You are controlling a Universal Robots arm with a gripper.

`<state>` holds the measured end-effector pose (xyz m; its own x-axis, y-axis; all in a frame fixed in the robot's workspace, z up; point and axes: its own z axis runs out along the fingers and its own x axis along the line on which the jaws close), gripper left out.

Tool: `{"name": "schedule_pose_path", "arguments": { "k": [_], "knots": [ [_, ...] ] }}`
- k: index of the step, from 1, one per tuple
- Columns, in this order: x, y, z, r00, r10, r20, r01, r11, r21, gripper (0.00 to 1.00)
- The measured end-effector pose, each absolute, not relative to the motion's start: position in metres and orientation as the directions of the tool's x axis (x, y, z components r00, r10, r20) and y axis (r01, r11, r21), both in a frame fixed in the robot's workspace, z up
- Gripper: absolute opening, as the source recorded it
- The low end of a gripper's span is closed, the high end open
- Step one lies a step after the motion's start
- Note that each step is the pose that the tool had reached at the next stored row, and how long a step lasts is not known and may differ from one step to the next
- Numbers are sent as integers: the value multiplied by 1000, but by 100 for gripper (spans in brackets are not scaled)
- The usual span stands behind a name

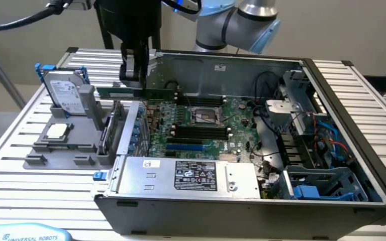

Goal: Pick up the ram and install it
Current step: 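Pick up the ram and move it above insertion slot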

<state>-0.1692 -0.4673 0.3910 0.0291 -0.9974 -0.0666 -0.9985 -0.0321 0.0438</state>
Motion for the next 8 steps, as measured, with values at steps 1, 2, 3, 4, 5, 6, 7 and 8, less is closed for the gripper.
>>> {"name": "schedule_pose_path", "arguments": {
  "k": [1,2,3,4,5,6,7,8],
  "knots": [
    [-165,-467,391,29,-997,-67,-999,-32,44,13],
    [-160,-467,391,29,-997,-67,-998,-32,45,13],
    [-155,-467,391,29,-997,-67,-998,-32,45,13],
    [-151,-466,391,29,-997,-67,-998,-32,45,13],
    [-146,-466,391,29,-997,-67,-998,-32,46,13],
    [-142,-466,391,29,-997,-67,-998,-32,46,13],
    [-137,-466,390,29,-997,-67,-998,-32,47,13],
    [-133,-465,390,29,-997,-67,-998,-32,47,13]
  ]
}}
